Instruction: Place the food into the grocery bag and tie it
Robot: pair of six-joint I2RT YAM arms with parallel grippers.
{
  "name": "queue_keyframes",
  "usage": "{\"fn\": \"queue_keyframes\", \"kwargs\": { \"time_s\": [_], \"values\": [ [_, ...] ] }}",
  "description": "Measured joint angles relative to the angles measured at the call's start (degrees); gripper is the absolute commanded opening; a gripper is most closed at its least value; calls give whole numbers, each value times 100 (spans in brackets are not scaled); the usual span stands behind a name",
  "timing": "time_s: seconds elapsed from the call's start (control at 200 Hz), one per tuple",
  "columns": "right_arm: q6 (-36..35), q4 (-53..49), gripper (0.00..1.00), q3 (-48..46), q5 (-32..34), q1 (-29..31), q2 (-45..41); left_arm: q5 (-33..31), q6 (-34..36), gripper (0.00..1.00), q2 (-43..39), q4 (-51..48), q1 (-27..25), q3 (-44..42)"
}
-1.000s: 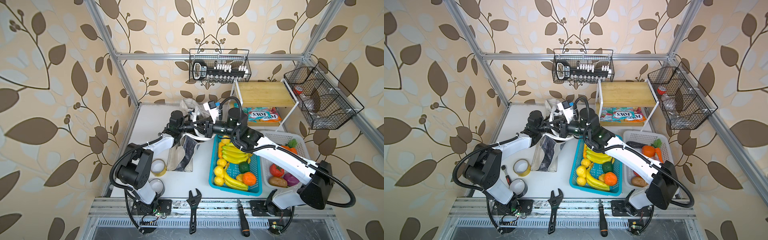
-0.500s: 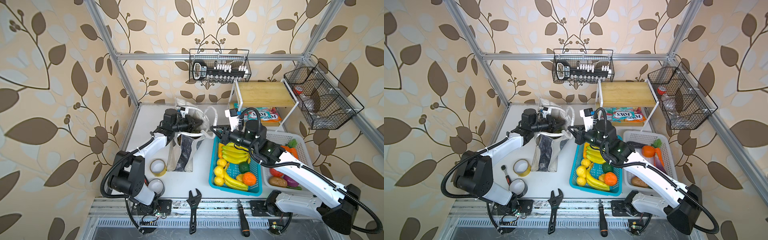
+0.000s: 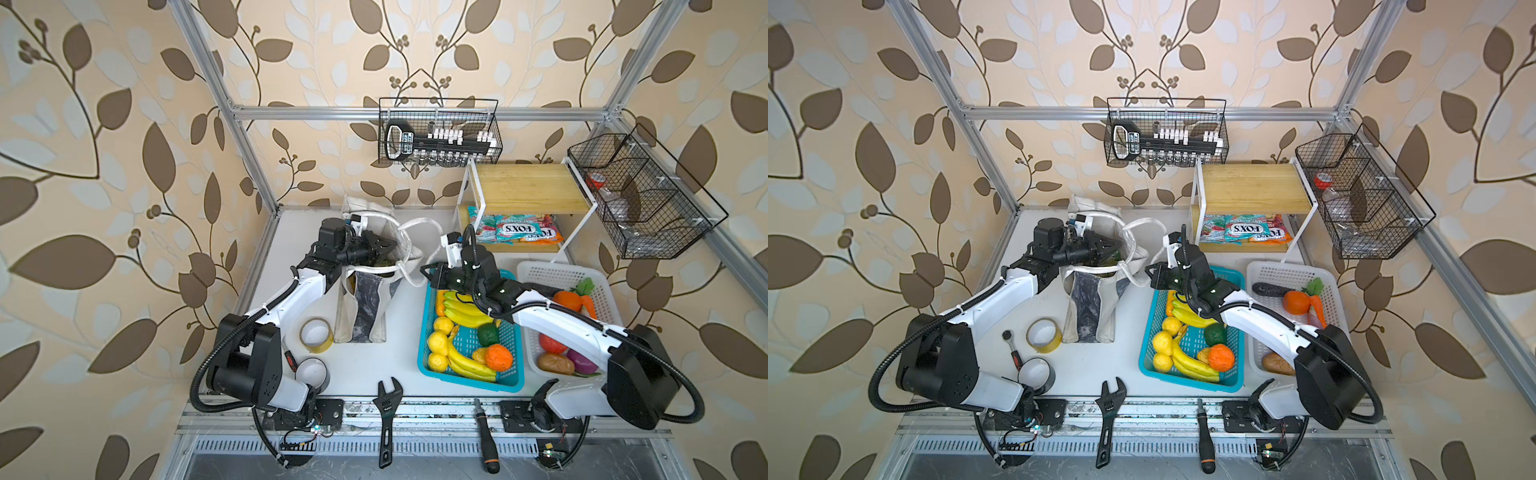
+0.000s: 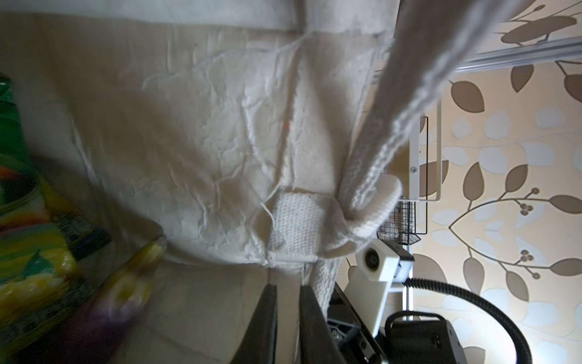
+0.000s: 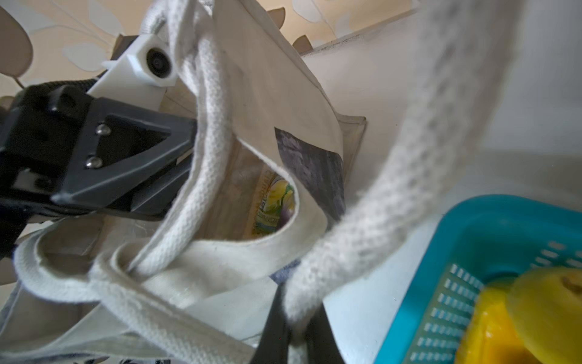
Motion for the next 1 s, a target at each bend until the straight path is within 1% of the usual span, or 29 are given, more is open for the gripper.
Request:
{"fn": "queue_keyframes", "kwargs": {
  "time_s": [0.065,0.12,0.18,0.265,0.395,0.5,0.6,0.675,0.815,0.875,1.0],
  "values": [
    [59,262,0,-7,-125,-11,118,-28,387,21,-48,-520,0,271],
    [72,450,0,-7,-210,-7,168,-203,861,27,-70,-1102,0,649],
    [74,584,0,-7,-267,4,179,-393,1325,31,-116,-1602,0,1027],
    [74,743,0,4,-343,15,190,-605,1808,36,-221,-2190,-2,1484],
    [98,966,0,48,-501,22,330,-1001,2588,37,-256,-3069,-138,2166],
    [142,1067,0,48,-588,31,424,-1537,3171,36,-175,-3836,-509,2695],
    [162,1106,0,57,-643,35,457,-1950,3648,33,188,-4520,-874,3274],
    [181,1126,0,79,-656,39,479,-2330,3897,33,535,-4911,-1189,3604],
    [208,1152,0,111,-688,39,498,-3167,4170,31,925,-5501,-1679,3821],
    [208,1145,0,111,-688,39,501,-3523,4264,32,1067,-5685,-1829,4013],
    [208,1145,0,111,-702,39,501,-4105,4328,32,1119,-5862,-2011,4122]
  ]
}}
